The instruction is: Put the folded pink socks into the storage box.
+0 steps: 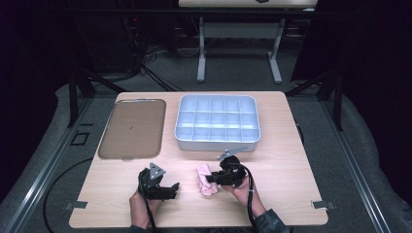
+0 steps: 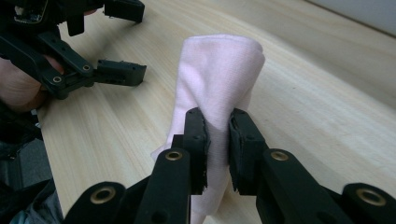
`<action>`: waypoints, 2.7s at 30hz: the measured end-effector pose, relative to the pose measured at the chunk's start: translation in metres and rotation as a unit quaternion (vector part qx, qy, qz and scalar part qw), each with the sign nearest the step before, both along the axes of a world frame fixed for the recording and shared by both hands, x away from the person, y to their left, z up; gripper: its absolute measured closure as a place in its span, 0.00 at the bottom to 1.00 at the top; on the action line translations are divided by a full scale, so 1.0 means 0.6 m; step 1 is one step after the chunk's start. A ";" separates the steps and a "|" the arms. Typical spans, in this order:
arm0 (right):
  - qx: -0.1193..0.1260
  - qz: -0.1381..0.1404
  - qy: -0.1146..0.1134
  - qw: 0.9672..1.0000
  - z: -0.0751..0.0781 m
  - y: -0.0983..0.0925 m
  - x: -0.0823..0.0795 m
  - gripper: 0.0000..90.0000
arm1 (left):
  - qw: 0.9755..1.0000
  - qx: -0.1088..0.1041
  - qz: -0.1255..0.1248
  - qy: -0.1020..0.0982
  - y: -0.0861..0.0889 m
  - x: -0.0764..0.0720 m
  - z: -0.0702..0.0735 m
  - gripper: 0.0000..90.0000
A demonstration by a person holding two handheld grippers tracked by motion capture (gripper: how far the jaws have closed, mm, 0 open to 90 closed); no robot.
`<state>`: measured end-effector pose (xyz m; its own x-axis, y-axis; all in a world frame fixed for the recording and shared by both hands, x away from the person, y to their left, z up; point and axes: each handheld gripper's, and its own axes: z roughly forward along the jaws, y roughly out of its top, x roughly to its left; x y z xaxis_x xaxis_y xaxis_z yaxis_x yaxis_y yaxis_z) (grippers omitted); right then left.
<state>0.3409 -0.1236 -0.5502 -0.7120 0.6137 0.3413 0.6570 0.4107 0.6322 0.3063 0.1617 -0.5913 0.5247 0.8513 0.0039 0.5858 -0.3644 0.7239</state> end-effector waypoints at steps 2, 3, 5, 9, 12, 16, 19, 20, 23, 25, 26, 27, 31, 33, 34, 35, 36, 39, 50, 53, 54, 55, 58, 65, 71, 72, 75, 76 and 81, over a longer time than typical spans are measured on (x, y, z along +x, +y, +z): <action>-0.007 -0.008 -0.006 1.000 0.004 -0.006 0.002 0.88 | 1.000 0.003 0.001 -0.002 -0.001 -0.001 0.000 0.05; -0.009 -0.013 -0.006 1.000 0.006 -0.009 0.004 0.88 | 1.000 0.003 0.001 -0.002 -0.001 -0.001 0.000 0.05; -0.012 -0.022 -0.011 1.000 0.007 -0.017 0.007 0.88 | 1.000 0.004 0.001 -0.004 -0.002 -0.001 0.000 0.05; -0.020 -0.036 -0.015 0.999 0.012 -0.035 0.013 0.88 | 1.000 0.002 0.002 0.002 0.000 0.001 0.000 0.04; -0.025 -0.043 -0.020 0.999 0.015 -0.044 0.015 0.88 | 1.000 0.001 0.002 0.003 0.000 0.001 0.000 0.04; -0.030 -0.052 -0.024 0.998 0.016 -0.053 0.016 0.88 | 1.000 0.001 0.003 0.003 0.000 0.001 0.000 0.04; -0.032 -0.059 -0.025 0.997 0.015 -0.060 0.016 0.88 | 1.000 0.001 0.002 0.003 0.000 0.001 0.000 0.04; -0.032 -0.062 -0.027 0.997 0.015 -0.063 0.016 0.88 | 1.000 0.001 0.002 0.004 0.000 0.001 0.000 0.04; -0.034 -0.072 -0.025 0.996 0.017 -0.074 0.016 0.88 | 1.000 0.001 0.003 0.004 0.000 0.001 0.000 0.04; -0.033 -0.078 -0.028 0.996 0.019 -0.081 0.016 0.88 | 1.000 0.001 0.003 0.004 0.000 0.001 0.000 0.04; -0.037 -0.078 -0.027 0.996 0.021 -0.086 0.016 0.88 | 1.000 0.000 0.003 0.004 0.000 0.001 0.000 0.04; -0.035 -0.082 -0.029 0.996 0.022 -0.089 0.016 0.88 | 1.000 0.000 0.003 0.004 0.000 0.001 0.000 0.04; -0.032 -0.092 -0.033 0.995 0.031 -0.103 0.016 0.88 | 1.000 0.000 0.003 0.004 0.000 0.001 0.000 0.04; -0.028 -0.098 -0.037 0.994 0.036 -0.107 0.016 0.88 | 1.000 0.000 0.003 0.004 0.000 0.001 0.000 0.04; -0.029 -0.096 -0.038 0.994 0.038 -0.110 0.016 0.88 | 1.000 0.000 0.003 0.004 0.000 0.001 0.000 0.04; -0.027 -0.101 -0.039 0.994 0.040 -0.111 0.016 0.88 | 1.000 0.000 0.003 0.004 0.000 0.001 0.000 0.04; -0.027 -0.102 -0.042 0.994 0.041 -0.114 0.017 0.88 | 1.000 0.000 0.003 0.004 0.000 0.001 0.000 0.04; -0.024 -0.110 -0.046 0.993 0.046 -0.125 0.018 0.88 | 1.000 0.000 0.003 0.004 0.000 0.001 0.000 0.04; -0.021 -0.129 -0.065 0.989 0.074 -0.154 0.023 0.88 | 1.000 0.000 0.004 0.004 0.000 0.001 0.000 0.04; -0.022 -0.131 -0.069 0.989 0.084 -0.161 0.026 0.88 | 1.000 0.000 0.003 0.005 0.000 0.001 0.000 0.04; -0.018 -0.135 -0.071 0.988 0.087 -0.162 0.026 0.88 | 1.000 0.000 0.003 0.005 0.000 0.001 0.000 0.04; -0.019 -0.138 -0.072 0.988 0.091 -0.164 0.027 0.88 | 1.000 0.000 0.004 0.004 0.000 0.001 0.000 0.04; -0.017 -0.141 -0.082 0.986 0.103 -0.170 0.029 0.88 | 1.000 0.000 0.003 0.005 0.000 0.001 0.000 0.04; -0.013 -0.153 -0.100 0.983 0.128 -0.180 0.036 0.88 | 1.000 0.000 0.003 0.005 0.000 0.001 0.000 0.04; -0.018 -0.156 -0.115 0.981 0.149 -0.183 0.048 0.88 | 1.000 0.000 0.004 0.004 0.000 0.001 0.000 0.04; -0.016 -0.157 -0.117 0.980 0.152 -0.183 0.051 0.88 | 1.000 0.000 0.004 0.005 0.000 0.001 0.000 0.04; -0.014 -0.161 -0.121 0.979 0.159 -0.186 0.061 0.88 | 1.000 0.000 0.004 0.005 0.000 0.001 0.000 0.04; -0.013 -0.164 -0.121 0.979 0.160 -0.186 0.064 0.88 | 1.000 0.000 0.004 0.004 0.000 0.001 0.000 0.04; -0.018 -0.172 -0.126 0.977 0.164 -0.188 0.081 0.88 | 1.000 0.000 0.003 0.005 0.000 0.001 0.000 0.04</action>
<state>0.3895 -0.2365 -0.4516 -0.5196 0.8403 0.1548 0.5850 0.2179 0.7812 0.3067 0.1617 -0.5916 0.5188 0.8549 -0.0007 0.5948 -0.3604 0.7185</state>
